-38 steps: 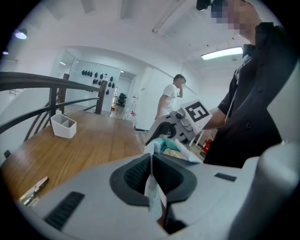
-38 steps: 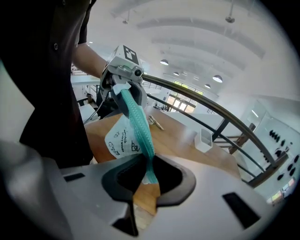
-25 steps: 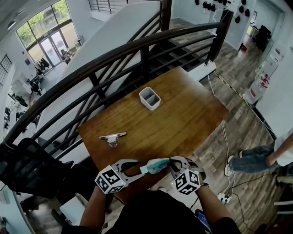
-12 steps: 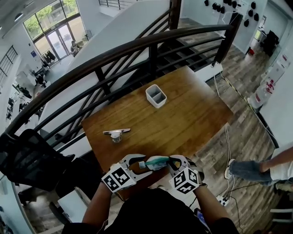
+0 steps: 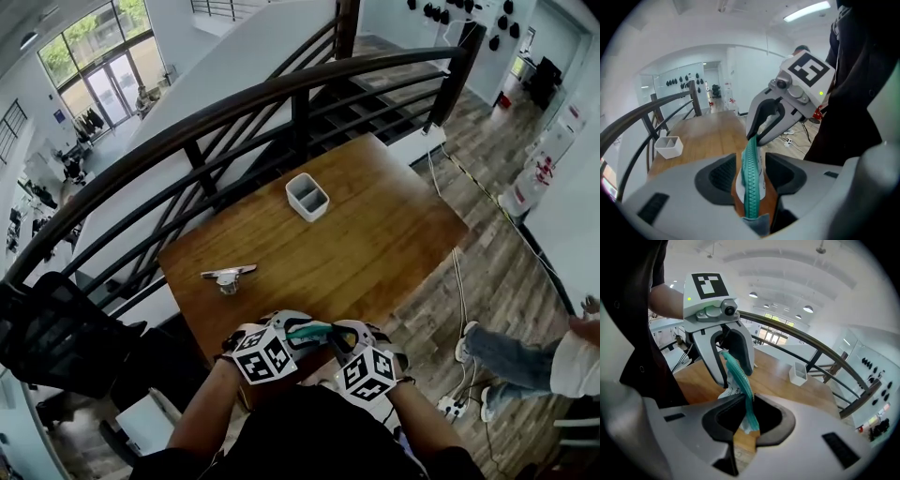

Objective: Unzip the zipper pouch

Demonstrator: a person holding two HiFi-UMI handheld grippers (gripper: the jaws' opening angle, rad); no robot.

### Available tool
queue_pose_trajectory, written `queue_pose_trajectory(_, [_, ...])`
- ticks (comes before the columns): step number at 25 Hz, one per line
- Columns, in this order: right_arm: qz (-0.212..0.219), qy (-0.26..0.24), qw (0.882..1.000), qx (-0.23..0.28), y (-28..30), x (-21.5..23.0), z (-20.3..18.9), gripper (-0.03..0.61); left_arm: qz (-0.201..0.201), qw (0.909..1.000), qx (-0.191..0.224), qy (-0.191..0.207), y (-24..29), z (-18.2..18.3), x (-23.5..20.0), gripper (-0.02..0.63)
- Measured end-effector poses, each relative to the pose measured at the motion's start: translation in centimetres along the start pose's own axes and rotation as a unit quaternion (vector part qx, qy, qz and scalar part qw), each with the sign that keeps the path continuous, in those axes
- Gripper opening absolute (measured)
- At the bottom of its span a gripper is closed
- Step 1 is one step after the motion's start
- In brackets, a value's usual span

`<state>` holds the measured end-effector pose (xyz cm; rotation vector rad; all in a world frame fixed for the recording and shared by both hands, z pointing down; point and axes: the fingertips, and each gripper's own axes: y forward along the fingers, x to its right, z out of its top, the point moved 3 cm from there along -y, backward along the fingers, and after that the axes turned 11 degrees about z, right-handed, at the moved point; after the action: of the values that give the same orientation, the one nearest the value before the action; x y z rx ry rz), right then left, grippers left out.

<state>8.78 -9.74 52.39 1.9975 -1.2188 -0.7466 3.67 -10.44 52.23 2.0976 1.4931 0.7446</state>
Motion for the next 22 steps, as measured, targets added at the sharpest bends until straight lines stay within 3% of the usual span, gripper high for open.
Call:
queue_pose_trajectory(1, [0.000, -0.001, 1.000, 0.000, 0.0, 0.0, 0.0, 0.049, 0.002, 1.0000, -0.004, 0.005, 0.2, 0.0, 0.0, 0.193])
queue_pose_trajectory(3, [-0.002, -0.001, 1.000, 0.001, -0.1, 0.0, -0.1, 0.049, 0.010, 0.9998, -0.008, 0.012, 0.5, 0.0, -0.1, 0.098])
queue_pose_trajectory(5, [-0.002, 0.002, 1.000, 0.007, -0.1, 0.0, 0.0, 0.052, 0.016, 0.9998, -0.009, 0.012, 0.5, -0.1, -0.1, 0.057])
queue_pose_trajectory(8, [0.000, 0.008, 1.000, 0.028, -0.5, -0.1, 0.0, 0.075, 0.017, 0.9998, -0.007, 0.003, 0.4, -0.3, -0.1, 0.034])
queue_pose_trajectory(12, [-0.003, 0.044, 0.995, 0.091, -2.3, 0.5, -0.6, 0.201, 0.017, 0.9999, 0.001, -0.002, -0.2, -0.7, 0.1, 0.031])
queue_pose_trajectory(14, [-0.001, 0.070, 0.990, 0.124, -3.2, 0.9, -1.5, 0.216, 0.016, 0.9998, 0.010, -0.006, -0.7, -1.0, 0.1, 0.031])
queue_pose_trajectory(16, [0.023, 0.099, 0.983, 0.151, -3.5, 1.1, -2.7, 0.224, 0.015, 0.9996, 0.020, -0.010, -1.1, -1.4, 0.1, 0.031])
queue_pose_trajectory(22, [0.151, 0.165, 0.954, 0.198, -0.4, -0.1, -3.6, 0.247, 0.012, 0.9980, 0.039, -0.048, -2.3, -2.5, 0.0, 0.031])
